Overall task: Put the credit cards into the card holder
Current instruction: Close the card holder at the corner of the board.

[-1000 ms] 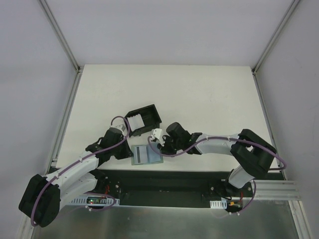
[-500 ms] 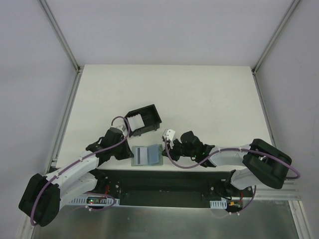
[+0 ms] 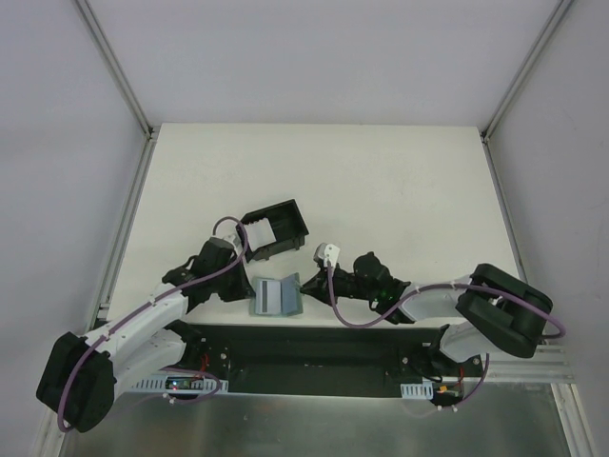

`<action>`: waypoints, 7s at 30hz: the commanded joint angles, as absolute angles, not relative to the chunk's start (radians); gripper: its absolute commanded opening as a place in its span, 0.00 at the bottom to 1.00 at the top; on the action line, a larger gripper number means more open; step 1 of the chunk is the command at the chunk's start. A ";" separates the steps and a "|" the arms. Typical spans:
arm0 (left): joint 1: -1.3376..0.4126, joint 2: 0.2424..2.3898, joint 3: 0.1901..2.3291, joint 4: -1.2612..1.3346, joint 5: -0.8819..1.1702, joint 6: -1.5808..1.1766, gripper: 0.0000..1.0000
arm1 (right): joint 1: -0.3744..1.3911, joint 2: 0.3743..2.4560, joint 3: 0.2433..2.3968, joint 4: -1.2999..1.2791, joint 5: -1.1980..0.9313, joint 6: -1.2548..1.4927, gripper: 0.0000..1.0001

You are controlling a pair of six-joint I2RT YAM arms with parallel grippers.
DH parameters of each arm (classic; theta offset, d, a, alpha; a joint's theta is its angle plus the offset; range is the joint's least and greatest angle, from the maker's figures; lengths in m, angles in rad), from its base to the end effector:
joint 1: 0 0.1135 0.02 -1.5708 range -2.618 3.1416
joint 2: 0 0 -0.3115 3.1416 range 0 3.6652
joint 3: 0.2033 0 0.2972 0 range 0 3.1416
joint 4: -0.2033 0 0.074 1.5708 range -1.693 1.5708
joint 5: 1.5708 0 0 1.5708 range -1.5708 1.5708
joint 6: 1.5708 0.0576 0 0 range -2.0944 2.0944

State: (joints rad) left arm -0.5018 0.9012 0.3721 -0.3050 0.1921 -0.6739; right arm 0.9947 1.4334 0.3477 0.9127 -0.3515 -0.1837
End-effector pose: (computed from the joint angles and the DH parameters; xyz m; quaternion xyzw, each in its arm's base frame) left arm 0.1665 -0.1039 0.1659 -0.0454 0.9282 -0.2732 0.2486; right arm 0.1426 0.2559 0.1705 -0.5124 0.5642 0.3729 0.5293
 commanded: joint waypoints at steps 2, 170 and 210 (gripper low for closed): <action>-0.497 0.897 0.449 -0.301 0.305 -0.650 0.08 | 1.000 1.491 0.380 1.000 -0.428 -0.158 0.08; -0.718 1.183 0.462 -0.189 0.115 -0.808 0.32 | 1.029 1.644 0.808 0.207 -0.180 0.572 0.19; -0.718 1.158 0.457 -0.169 0.129 -0.781 0.37 | 1.094 1.675 0.885 0.051 -0.026 0.549 0.18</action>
State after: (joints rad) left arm -0.7082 1.1679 0.4648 -0.1692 0.1474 -0.7998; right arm 1.0981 1.6482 0.8608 0.0422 -0.0086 0.5396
